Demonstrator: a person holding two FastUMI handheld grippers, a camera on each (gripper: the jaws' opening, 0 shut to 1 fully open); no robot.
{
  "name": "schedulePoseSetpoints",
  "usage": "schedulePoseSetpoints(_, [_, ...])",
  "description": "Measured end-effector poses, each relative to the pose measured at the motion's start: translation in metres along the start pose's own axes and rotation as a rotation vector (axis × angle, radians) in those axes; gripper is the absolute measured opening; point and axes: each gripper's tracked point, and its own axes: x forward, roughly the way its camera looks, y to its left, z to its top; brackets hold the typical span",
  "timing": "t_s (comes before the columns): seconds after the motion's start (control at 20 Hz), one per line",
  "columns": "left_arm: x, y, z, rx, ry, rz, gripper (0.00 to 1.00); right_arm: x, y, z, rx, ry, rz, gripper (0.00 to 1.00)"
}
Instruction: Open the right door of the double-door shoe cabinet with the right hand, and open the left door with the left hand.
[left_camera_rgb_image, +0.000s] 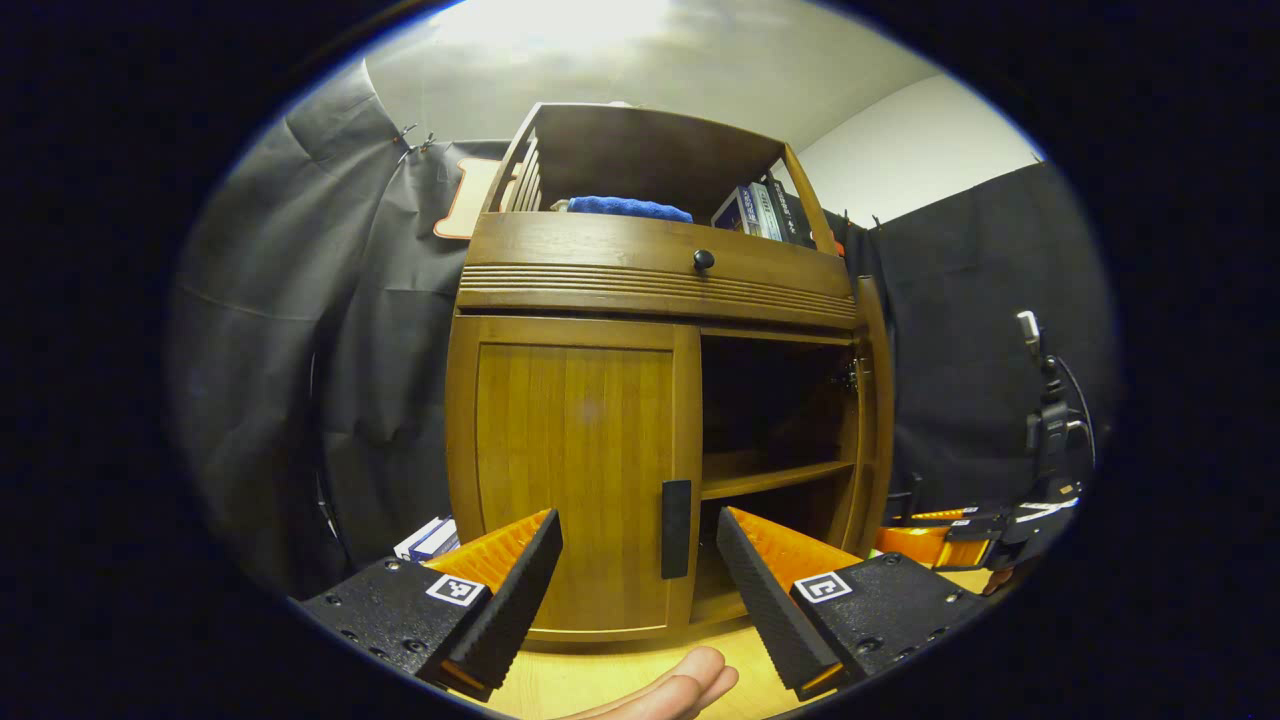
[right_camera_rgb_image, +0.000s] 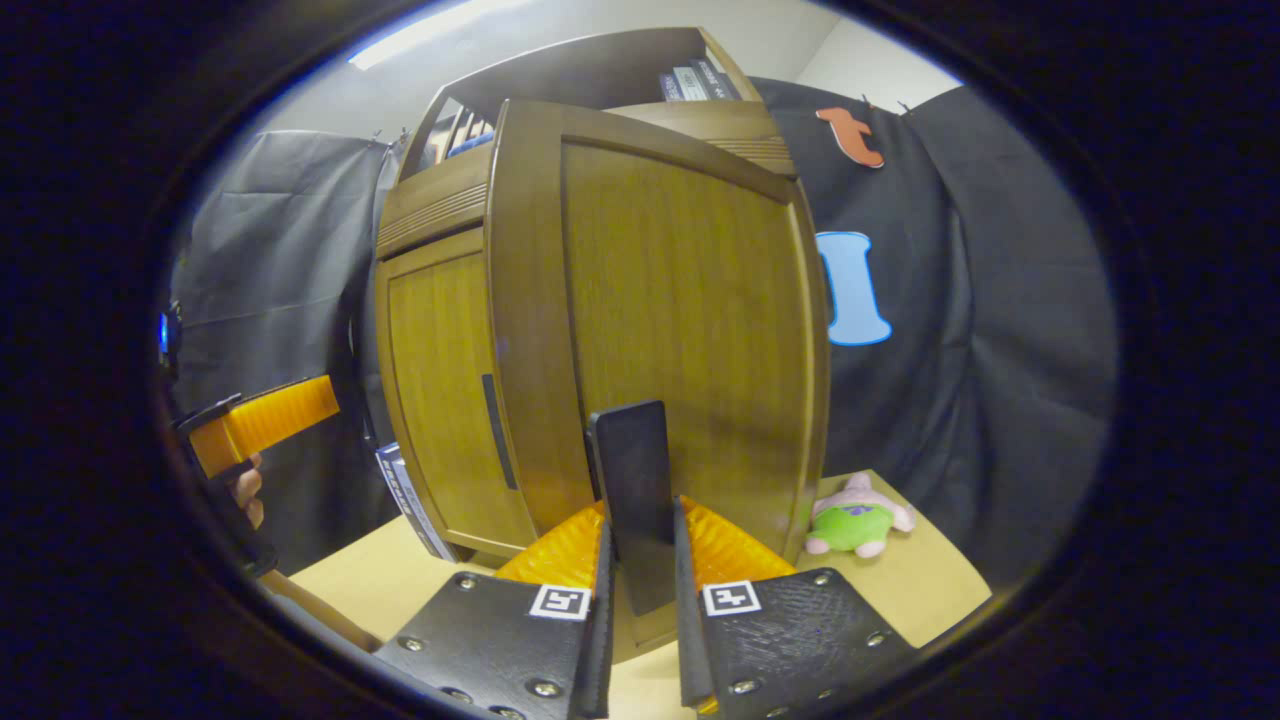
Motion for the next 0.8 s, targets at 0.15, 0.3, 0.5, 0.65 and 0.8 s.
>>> schedulePoseSetpoints(0.15, [0.003,-0.008,-0.003,0.017,0.01,-0.025,0.95,-0.027,-0.041,0.0,0.029,-0.016,-0.074,0.27])
schedulePoseSetpoints(0.3, [0.005,-0.011,-0.007,0.015,0.022,-0.033,0.95,-0.053,-0.102,0.0,0.014,-0.029,-0.206,0.26])
schedulePoseSetpoints(0.5, [0.007,-0.013,-0.011,0.025,0.034,-0.037,0.95,-0.06,-0.146,0.003,0.106,-0.037,-0.194,0.0])
schedulePoseSetpoints(0.65, [0.01,-0.014,-0.013,0.038,0.033,-0.036,0.95,-0.063,-0.156,0.007,0.015,-0.044,-0.167,0.01])
schedulePoseSetpoints(0.8, [0.014,-0.011,-0.015,0.039,0.038,-0.016,0.98,-0.052,-0.179,0.01,-0.003,-0.026,-0.117,0.01])
